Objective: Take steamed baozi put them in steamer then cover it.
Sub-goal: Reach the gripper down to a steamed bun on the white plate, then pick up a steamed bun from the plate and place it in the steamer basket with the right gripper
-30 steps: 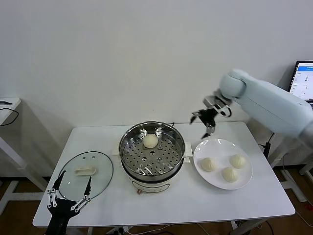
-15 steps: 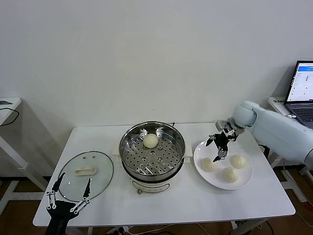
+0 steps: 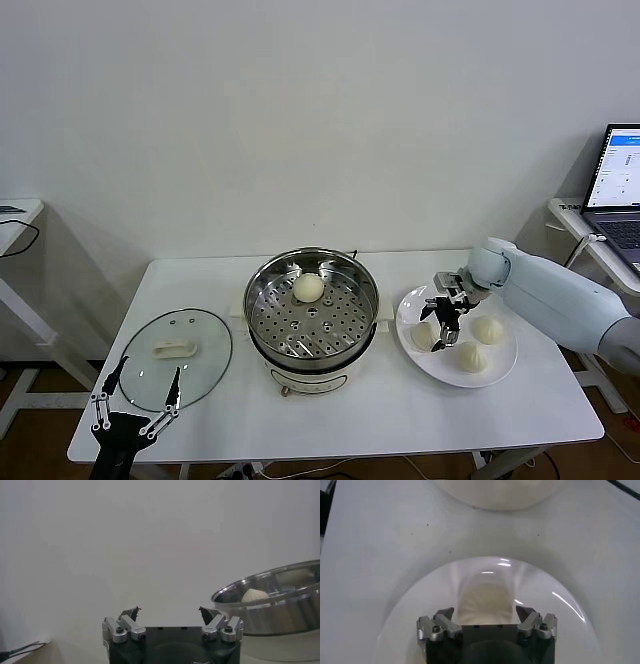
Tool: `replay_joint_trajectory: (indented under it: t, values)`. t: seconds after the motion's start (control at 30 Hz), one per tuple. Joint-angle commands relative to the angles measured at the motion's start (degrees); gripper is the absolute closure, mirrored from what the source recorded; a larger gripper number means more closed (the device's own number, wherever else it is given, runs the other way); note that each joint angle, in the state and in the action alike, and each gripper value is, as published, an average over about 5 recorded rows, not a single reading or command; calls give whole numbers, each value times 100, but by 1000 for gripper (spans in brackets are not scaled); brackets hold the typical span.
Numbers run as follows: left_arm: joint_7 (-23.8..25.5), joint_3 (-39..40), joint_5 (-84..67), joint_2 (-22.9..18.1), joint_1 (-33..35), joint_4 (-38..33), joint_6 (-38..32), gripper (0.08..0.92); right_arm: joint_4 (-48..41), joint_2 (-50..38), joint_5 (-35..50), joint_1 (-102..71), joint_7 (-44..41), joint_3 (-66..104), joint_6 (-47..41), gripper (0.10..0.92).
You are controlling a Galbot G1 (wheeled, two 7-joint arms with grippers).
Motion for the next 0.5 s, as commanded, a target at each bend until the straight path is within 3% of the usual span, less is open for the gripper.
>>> replay_joint_trajectory:
  t: [0.03,0.27,0.5]
  values:
    - [-10,-25,0,-11,-3,37,-20,177,-35,25,-40,-76,74,23,-34,361]
    - [-16,-2,-5,1,-44,67,-30,177,364,-181,-96,630,-98,-143,35,389]
    - [-18,42,-11,35,-119,-14,-20,177,637,162,247,2789,-1142,-792,214,380]
